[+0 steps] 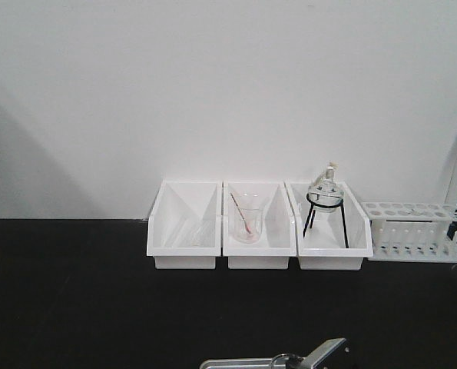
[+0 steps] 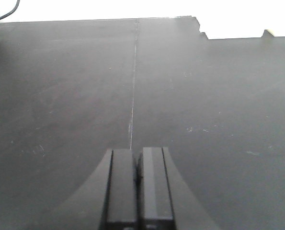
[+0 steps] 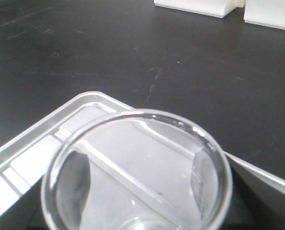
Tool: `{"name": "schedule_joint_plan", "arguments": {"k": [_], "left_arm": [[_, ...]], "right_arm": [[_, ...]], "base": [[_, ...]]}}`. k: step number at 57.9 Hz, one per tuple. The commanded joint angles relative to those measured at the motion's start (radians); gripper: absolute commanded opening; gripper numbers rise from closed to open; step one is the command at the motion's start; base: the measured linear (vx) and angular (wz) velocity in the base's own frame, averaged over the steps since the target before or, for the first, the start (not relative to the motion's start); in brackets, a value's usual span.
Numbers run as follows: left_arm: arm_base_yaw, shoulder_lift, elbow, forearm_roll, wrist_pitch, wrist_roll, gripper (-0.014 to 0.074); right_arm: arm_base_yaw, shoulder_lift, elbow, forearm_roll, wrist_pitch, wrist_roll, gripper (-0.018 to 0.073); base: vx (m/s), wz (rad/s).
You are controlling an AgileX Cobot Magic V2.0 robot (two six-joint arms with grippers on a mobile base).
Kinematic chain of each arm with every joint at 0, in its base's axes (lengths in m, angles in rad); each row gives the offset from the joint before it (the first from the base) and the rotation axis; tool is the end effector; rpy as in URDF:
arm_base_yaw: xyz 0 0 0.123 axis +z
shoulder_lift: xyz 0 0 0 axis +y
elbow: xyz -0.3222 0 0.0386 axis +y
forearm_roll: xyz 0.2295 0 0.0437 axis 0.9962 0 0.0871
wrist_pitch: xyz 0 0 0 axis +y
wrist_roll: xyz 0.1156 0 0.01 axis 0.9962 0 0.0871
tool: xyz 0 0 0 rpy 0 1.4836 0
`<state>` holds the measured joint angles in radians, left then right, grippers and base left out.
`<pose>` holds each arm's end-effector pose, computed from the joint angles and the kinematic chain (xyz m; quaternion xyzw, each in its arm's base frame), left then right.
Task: Move beaker to silver tray on left bench
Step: 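Open the right gripper to release the beaker and lift away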
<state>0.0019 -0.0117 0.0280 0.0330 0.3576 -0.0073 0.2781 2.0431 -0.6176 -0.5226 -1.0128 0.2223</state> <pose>0.0188 0.0014 0.1649 0.0052 0.8008 0.0123 0.5988 0.3274 0.1446 0.1314 -0.2607 0.7778 0.2347 0.5215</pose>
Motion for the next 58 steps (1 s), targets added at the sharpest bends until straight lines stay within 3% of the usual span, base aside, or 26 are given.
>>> {"name": "schedule_joint_plan", "arguments": {"k": [1, 14, 31, 38, 58], "left_arm": [[-0.003, -0.014, 0.026, -0.002, -0.077, -0.004, 0.0002], [-0.003, -0.014, 0.026, -0.002, -0.077, -0.004, 0.0002], [-0.003, -0.014, 0.026, -0.002, -0.077, -0.004, 0.0002], [-0.003, -0.014, 0.026, -0.002, -0.077, -0.004, 0.0002], [-0.003, -0.014, 0.026, -0.002, -0.077, -0.004, 0.0002]], "right_arm": [[-0.002, -0.041, -0.018, 0.008, -0.083, -0.010, 0.0045], [-0.002, -0.041, -0.018, 0.000, -0.085, -0.010, 0.0204], [-0.002, -0.041, -0.018, 0.004, -0.093, -0.007, 0.0587], [-0.002, -0.046, -0.018, 0.004, -0.099, -0.007, 0.0685], [-0.002, -0.194, -0.018, 0.002, -0.109, -0.037, 0.0687]], "base": [[0.00, 0.00], [0.00, 0.00], [0.00, 0.00], [0.00, 0.00], [0.00, 0.00]]}}
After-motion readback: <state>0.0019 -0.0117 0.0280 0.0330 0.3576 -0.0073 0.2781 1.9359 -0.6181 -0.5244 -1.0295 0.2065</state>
